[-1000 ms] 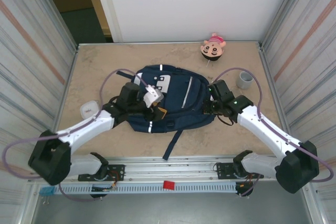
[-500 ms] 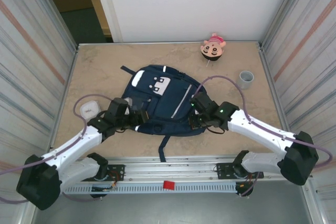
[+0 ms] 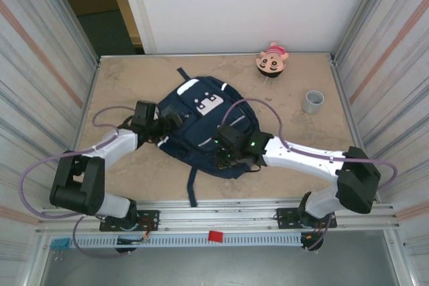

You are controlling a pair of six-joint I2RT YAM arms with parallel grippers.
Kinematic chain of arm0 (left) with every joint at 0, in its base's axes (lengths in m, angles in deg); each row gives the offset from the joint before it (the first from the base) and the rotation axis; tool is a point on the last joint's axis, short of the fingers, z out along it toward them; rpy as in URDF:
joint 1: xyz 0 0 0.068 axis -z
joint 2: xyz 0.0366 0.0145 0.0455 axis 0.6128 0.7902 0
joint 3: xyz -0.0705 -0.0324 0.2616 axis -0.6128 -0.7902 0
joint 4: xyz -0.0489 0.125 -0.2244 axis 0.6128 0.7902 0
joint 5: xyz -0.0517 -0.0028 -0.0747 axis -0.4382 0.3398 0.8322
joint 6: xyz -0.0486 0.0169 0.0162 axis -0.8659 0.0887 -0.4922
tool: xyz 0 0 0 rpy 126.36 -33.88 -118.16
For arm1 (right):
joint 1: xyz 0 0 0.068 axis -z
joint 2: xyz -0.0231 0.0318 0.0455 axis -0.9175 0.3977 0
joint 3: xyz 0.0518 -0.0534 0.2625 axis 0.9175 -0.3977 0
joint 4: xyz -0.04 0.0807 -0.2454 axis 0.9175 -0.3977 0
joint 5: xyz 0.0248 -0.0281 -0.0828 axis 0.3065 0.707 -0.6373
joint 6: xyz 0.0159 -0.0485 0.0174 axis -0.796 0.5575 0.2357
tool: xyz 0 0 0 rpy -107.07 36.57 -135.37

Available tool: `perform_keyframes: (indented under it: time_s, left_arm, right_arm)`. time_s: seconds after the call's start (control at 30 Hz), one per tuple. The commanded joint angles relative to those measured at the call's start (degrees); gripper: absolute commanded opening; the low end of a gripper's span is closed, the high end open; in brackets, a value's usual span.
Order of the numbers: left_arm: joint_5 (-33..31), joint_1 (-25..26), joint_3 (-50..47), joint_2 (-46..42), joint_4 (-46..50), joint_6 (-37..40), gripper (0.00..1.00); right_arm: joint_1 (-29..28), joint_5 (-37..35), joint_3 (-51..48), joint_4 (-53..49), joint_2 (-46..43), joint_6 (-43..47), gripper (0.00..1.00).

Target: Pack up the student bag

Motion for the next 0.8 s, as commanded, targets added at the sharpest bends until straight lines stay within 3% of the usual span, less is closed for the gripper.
perform_keyframes:
  time_s: [0.0, 0.23, 0.4, 0.63, 0.77]
  left_arm:
    - [4.3, -0.2, 4.0, -2.1, 1.2, 2.3, 0.77]
    - [9.0, 0.8, -3.5, -16.6, 10.2, -9.2, 0.78]
    - [8.1, 5.5, -11.8, -25.4, 8.0, -19.4, 0.76]
    - [6.5, 11.0, -10.1, -22.1, 0.4, -22.3, 0.68]
    - [5.7, 13.4, -7.5, -18.4, 0.7, -21.3, 0.52]
  right_arm:
    - [-0.7, 1.1, 4.6, 8.5, 3.8, -3.6, 0.0]
    - [-1.0, 4.0, 8.5, 10.3, 8.7, -2.2, 0.0]
    - [-0.7, 6.2, 7.9, 9.8, 8.8, -0.7, 0.0]
    - [-0.6, 7.9, 7.9, 9.0, 8.9, 0.8, 0.0]
    - [-0.3, 7.7, 7.6, 9.2, 8.6, 0.9, 0.0]
